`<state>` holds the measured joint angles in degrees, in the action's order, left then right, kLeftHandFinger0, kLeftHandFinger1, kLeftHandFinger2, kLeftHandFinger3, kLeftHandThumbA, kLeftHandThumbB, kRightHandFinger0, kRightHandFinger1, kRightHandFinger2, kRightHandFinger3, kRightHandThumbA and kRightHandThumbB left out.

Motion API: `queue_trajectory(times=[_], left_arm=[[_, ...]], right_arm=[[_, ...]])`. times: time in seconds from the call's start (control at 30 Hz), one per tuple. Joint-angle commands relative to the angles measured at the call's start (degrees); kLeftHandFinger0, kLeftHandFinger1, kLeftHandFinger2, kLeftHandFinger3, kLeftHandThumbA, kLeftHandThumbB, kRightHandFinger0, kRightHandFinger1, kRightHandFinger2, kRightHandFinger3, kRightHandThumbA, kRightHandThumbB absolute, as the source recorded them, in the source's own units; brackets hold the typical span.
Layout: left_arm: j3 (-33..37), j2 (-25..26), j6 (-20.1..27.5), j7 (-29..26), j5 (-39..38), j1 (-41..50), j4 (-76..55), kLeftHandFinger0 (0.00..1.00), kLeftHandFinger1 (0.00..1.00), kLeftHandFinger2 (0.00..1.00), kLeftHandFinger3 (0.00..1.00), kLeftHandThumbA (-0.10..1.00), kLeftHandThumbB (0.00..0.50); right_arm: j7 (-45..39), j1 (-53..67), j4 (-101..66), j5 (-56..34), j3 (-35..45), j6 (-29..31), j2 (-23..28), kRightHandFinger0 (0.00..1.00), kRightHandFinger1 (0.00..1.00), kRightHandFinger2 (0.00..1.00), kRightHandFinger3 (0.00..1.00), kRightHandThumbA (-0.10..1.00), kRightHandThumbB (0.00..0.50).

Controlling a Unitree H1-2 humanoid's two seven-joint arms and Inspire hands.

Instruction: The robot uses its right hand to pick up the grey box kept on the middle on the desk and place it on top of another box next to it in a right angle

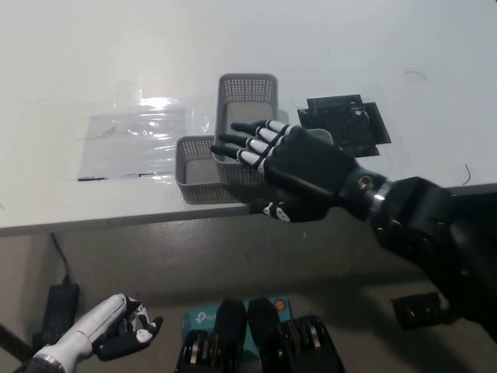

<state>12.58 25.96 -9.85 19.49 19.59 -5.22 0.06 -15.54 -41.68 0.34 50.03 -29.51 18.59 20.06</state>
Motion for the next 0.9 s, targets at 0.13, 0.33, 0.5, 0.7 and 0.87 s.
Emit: queue_trajectory(times=[0.13, 0.33, 0.5, 0.7, 0.87], left_arm=[[-0.71, -0.15, 2.26, -0.97, -0.83, -0.03, 0.48, 0.01, 0.00, 0.12, 0.26, 0.58, 0.227], [-0.19, -0.05, 3.56, -1.88, 0.52, 0.04, 1.07, 0.02, 0.01, 0.13, 0.27, 0.63, 0.234], [-0.30, 0.13, 3.06, -1.61, 0.83, -0.22, 0.80, 0.02, 0.02, 0.12, 0.29, 0.63, 0.229], [-0.41, -0.21, 3.13, -1.64, 0.70, 0.29, 0.18, 0.01, 0.01, 0.13, 0.31, 0.61, 0.200], [-0.45, -0.08, 2.00, -1.22, 0.74, 0.85, -0.55, 0.03, 0.03, 0.16, 0.33, 0.59, 0.177]], right_arm=[[-9.58, -0.48, -15.58, -5.89, 7.25, -7.34, 2.18, 0.91, 1.00, 1.00, 1.00, 0.73, 0.411], [-15.66, 3.93, -29.20, -10.32, 14.01, -15.63, 3.79, 0.97, 1.00, 1.00, 1.00, 0.75, 0.378], [-10.74, 15.58, -33.72, -14.84, 23.68, -19.42, 3.03, 0.97, 1.00, 1.00, 1.00, 0.63, 0.328], [-0.34, 30.05, -26.21, -20.37, 33.54, -14.87, -2.28, 0.94, 1.00, 1.00, 1.00, 0.32, 0.237], [7.68, 38.07, -17.41, -24.49, 39.28, -9.81, -8.31, 0.80, 1.00, 1.00, 1.00, 0.22, 0.220]])
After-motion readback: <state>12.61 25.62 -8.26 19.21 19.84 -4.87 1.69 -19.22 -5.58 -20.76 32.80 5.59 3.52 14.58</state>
